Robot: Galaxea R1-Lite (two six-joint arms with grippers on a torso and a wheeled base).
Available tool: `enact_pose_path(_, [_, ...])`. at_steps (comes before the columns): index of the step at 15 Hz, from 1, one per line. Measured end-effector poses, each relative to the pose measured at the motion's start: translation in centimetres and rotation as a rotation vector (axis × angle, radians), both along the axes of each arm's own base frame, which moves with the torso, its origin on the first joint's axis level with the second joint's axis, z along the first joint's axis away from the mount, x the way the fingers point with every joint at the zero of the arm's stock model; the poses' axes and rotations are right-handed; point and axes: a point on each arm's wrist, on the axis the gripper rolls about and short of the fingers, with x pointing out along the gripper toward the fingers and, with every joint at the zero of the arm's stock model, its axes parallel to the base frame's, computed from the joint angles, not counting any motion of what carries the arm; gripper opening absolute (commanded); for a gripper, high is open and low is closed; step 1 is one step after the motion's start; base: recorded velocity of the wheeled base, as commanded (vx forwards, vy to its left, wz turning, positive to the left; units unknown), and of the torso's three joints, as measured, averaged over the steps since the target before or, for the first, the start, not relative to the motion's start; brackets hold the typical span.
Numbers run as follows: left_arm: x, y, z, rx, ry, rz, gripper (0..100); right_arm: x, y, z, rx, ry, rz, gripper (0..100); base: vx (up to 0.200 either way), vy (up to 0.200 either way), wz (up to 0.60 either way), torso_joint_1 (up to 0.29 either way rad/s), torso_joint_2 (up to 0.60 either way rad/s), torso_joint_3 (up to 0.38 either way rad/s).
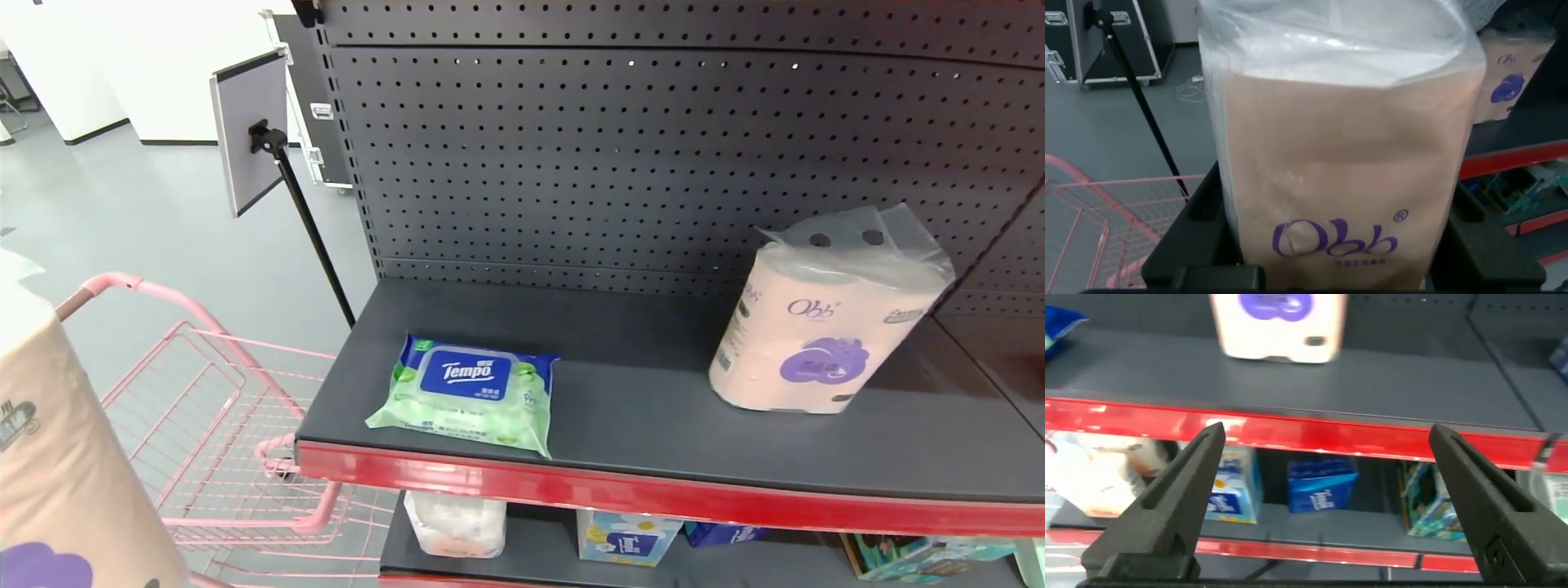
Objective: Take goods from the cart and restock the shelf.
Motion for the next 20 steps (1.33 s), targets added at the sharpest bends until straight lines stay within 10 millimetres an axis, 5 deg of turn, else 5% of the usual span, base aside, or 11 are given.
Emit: enact_pose_path(20, [0.27, -0.07, -0.04, 0.016, 0.008, -0.003, 0, 0.06, 0.06, 0.00, -0.024, 0.010, 0.035, 100, 0.000, -0.180, 0.00, 0.002, 0.00, 0.001])
